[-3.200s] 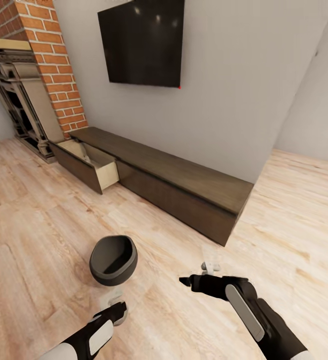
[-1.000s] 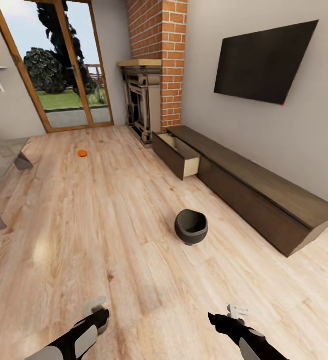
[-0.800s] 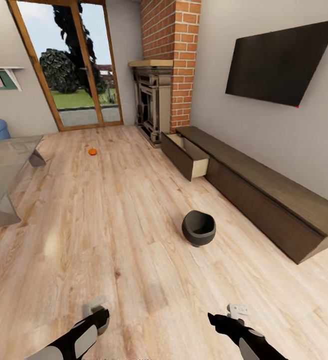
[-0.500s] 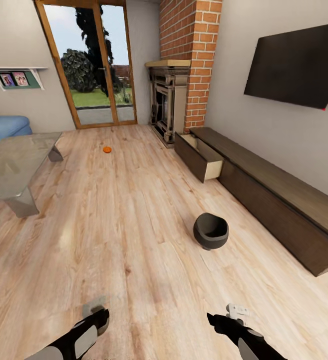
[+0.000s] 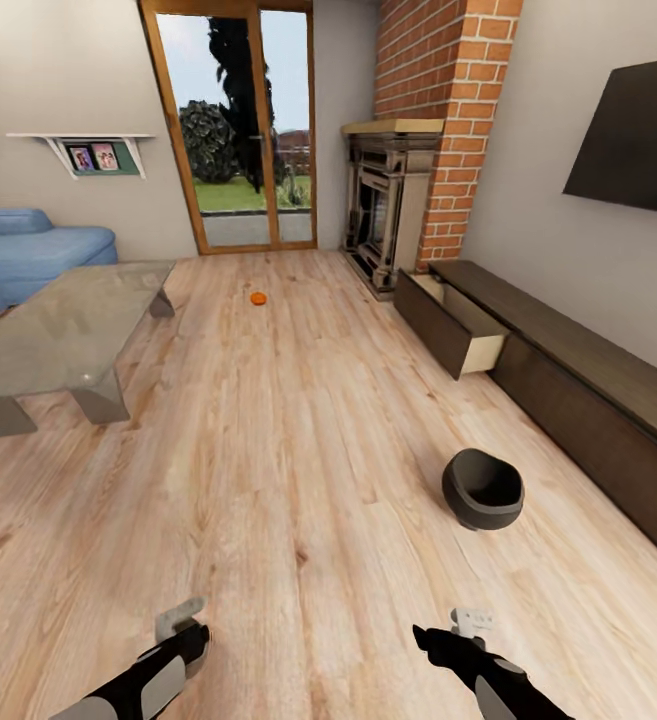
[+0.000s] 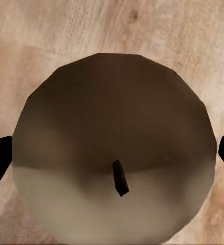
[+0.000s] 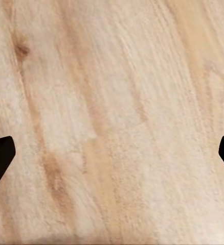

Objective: Place each of the two pumpkins and all three candles from the living room inside a cabinet in the living room (use any cabinet), then make sure every cabinet is closed, and position the cauldron so it is next to a table in the living room.

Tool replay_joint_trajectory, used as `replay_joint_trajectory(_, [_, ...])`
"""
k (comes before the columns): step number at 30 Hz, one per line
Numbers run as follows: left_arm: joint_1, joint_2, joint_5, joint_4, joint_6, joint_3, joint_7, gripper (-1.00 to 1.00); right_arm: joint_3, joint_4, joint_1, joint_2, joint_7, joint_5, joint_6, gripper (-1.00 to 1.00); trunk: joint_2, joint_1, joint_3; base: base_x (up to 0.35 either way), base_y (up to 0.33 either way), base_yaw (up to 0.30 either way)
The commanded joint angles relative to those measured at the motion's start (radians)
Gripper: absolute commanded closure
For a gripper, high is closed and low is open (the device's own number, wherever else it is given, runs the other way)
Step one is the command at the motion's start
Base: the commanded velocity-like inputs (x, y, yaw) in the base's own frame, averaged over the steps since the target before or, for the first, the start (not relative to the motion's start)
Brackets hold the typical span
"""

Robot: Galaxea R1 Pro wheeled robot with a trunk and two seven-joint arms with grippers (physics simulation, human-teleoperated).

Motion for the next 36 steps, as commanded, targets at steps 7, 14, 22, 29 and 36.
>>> replay_joint_trajectory(7, [0.0, 0.004, 0.008, 0.001, -0.002, -0.008, 0.003, 1.0, 0.004, -0.002, -0.001, -0.001, 0.001, -0.005, 0.003, -1.0, 0.0, 0.0, 0.002, 0.261, 0.242, 0.029])
replay_joint_trajectory(14, [0.0, 0.004, 0.008, 0.001, -0.002, -0.008, 0.003, 1.0, 0.004, -0.002, 0.0, -0.001, 0.002, -0.005, 0.004, -1.0, 0.0, 0.0, 0.013, 0.264, 0.238, 0.071])
replay_joint_trajectory(22, [0.0, 0.004, 0.008, 0.001, -0.002, -0.009, 0.004, 1.0, 0.004, -0.002, 0.0, -0.001, 0.003, -0.005, 0.005, -1.0, 0.0, 0.0, 0.022, 0.309, 0.088, 0.062])
replay_joint_trajectory(29, [0.001, 0.004, 0.008, 0.002, -0.002, -0.009, 0.004, 1.0, 0.004, -0.002, -0.001, -0.001, 0.002, -0.005, 0.005, -1.0, 0.0, 0.0, 0.023, 0.327, 0.003, 0.005])
replay_joint_trajectory(36, [0.0, 0.003, 0.008, 0.002, -0.002, -0.009, 0.004, 1.0, 0.004, -0.002, 0.0, -0.001, 0.001, -0.005, 0.004, -1.0, 0.0, 0.0, 0.023, 0.318, 0.118, 0.0])
